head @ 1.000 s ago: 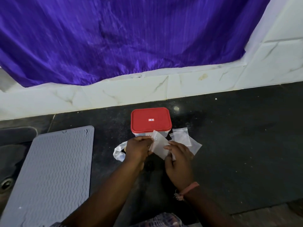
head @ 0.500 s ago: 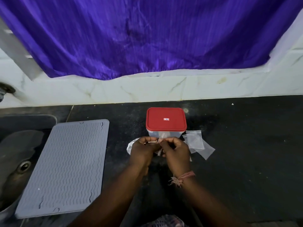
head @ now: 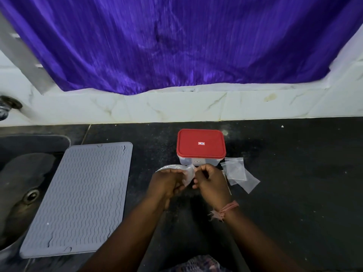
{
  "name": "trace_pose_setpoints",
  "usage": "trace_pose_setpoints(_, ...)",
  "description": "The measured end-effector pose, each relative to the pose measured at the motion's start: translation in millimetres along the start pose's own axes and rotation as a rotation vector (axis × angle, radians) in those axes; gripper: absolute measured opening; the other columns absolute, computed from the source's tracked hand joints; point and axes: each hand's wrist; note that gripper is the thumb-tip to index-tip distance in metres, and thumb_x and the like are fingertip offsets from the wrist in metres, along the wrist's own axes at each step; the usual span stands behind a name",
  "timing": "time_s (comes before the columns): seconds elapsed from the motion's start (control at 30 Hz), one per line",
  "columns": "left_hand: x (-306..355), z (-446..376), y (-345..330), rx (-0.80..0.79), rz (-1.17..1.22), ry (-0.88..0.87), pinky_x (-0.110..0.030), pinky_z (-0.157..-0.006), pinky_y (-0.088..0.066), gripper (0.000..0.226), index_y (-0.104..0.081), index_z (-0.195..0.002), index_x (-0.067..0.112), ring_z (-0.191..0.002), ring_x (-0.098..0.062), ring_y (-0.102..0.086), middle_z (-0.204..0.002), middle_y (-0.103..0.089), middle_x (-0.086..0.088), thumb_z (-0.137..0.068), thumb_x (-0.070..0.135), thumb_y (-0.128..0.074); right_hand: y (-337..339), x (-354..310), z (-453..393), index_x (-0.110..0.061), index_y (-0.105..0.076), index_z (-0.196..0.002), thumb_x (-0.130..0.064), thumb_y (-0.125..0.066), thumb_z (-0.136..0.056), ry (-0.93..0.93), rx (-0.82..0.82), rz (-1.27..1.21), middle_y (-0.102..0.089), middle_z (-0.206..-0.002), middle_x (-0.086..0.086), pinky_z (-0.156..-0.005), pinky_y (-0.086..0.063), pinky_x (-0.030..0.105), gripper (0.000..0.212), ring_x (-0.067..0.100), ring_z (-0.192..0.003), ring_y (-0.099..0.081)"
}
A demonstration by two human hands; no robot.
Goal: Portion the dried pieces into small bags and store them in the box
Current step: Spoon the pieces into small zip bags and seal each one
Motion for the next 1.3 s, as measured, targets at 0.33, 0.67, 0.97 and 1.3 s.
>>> trace_pose_setpoints(0.33, 6, -4, -9, 0.08, -0.761, -0.527, -0.012, -0.064, -0.049, 0.013, -0.067, -0.082, 0.027, -0.076, -0.003, -0.067, -0.08, -0.069, 0.013, -0.078, 0.016, -0.073, -5, 4, -15, -0.023, -0.059, -0.108, -0.01, -0.063, -0.09, 0.244, 0.007, 0.356, -0.071, -0.095, -0.006, -0.077, -0.053, 0.02, 0.023, 0.006, -0.087, -0.066)
trace_pose_setpoints(0.67, 16, -23, 15, 0.172, -1.204, -0.61, -0.035, -0.084, -0.059, 0.019, -0.075, -0.107, 0.019, -0.093, -0.021, -0.072, -0.104, -0.075, -0.004, -0.097, 0.016, -0.059, -28, 6, -25, -0.025, -0.067, -0.097, -0.017, -0.065, -0.092, 0.181, -0.181, 0.387, -0.071, -0.096, -0.007, -0.087, -0.054, 0.028, 0.01, 0.008, -0.092, -0.066)
trace_pose_setpoints(0.97, 6, -53, 71, 0.44, -0.596, -0.176, -0.038, -0.073, -0.062, 0.018, -0.072, -0.103, 0.007, -0.07, -0.022, -0.073, -0.086, -0.076, -0.011, -0.101, 0.015, -0.056, -31, 28, -36, -0.018, -0.065, -0.105, -0.023, -0.063, -0.09, 0.201, 0.031, 0.644, -0.065, -0.107, 0.004, -0.09, -0.051, 0.038, 0.016, 0.022, -0.104, -0.061)
trace_pose_setpoints(1.3, -15, -63, 71, 0.443, -0.102, -0.182, -0.04, -0.069, -0.066, 0.034, -0.059, -0.126, 0.008, -0.088, -0.028, -0.076, -0.11, -0.071, -0.017, -0.103, 0.026, -0.043, -48, 50, -51, -0.014, -0.059, -0.097, -0.015, -0.063, -0.09, -0.01, 0.036, 0.448, -0.068, -0.096, 0.008, -0.081, -0.044, 0.028, 0.008, 0.026, -0.097, -0.064)
Point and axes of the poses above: each hand's wrist, its own z-axis away from the middle knuckle, its own y-axis out of the back of the hand, x = y × z
